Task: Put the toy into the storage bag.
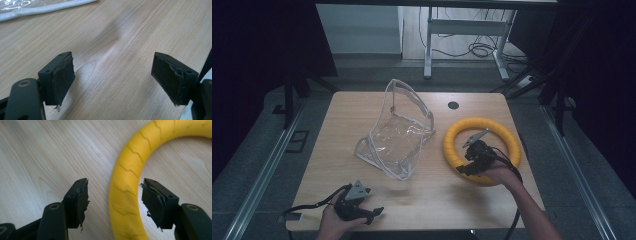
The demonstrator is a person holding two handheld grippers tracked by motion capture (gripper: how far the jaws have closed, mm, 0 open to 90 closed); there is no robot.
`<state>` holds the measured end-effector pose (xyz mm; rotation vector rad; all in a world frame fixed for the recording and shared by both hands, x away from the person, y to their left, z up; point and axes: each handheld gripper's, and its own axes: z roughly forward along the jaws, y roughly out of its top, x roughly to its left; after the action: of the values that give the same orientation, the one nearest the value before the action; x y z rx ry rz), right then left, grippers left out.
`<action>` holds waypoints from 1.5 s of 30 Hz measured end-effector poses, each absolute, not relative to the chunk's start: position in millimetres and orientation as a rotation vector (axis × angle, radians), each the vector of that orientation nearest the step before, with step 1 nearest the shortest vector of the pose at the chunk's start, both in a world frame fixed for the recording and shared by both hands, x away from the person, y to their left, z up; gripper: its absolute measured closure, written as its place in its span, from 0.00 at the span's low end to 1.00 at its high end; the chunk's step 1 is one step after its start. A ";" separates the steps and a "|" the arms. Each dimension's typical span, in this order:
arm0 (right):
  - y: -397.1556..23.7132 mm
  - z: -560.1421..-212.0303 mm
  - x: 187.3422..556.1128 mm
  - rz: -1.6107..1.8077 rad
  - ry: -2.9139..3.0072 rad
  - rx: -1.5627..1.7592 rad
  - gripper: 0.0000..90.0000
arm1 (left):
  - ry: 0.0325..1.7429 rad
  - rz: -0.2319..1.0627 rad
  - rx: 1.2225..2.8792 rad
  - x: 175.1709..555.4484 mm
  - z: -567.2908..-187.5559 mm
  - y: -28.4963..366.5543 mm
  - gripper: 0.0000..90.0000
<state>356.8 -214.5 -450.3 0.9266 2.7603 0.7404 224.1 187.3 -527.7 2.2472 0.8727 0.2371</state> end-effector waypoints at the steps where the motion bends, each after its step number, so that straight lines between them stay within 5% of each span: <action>1: -215.6 -451.6 357.6 0.729 2.763 0.930 0.42 | 0.874 0.236 2.246 224.1 -527.8 187.1 0.21; 29: -212.9 -495.4 375.4 0.324 2.878 0.928 0.40 | 0.871 0.233 2.253 224.5 -528.4 186.8 0.21; 45: -204.8 -500.7 380.0 0.269 2.934 0.856 0.51 | 0.868 0.234 2.257 224.1 -528.4 186.8 0.21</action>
<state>380.0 -204.8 -500.7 0.8564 2.9340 0.2693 224.1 186.8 -528.4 2.2575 0.8683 0.2335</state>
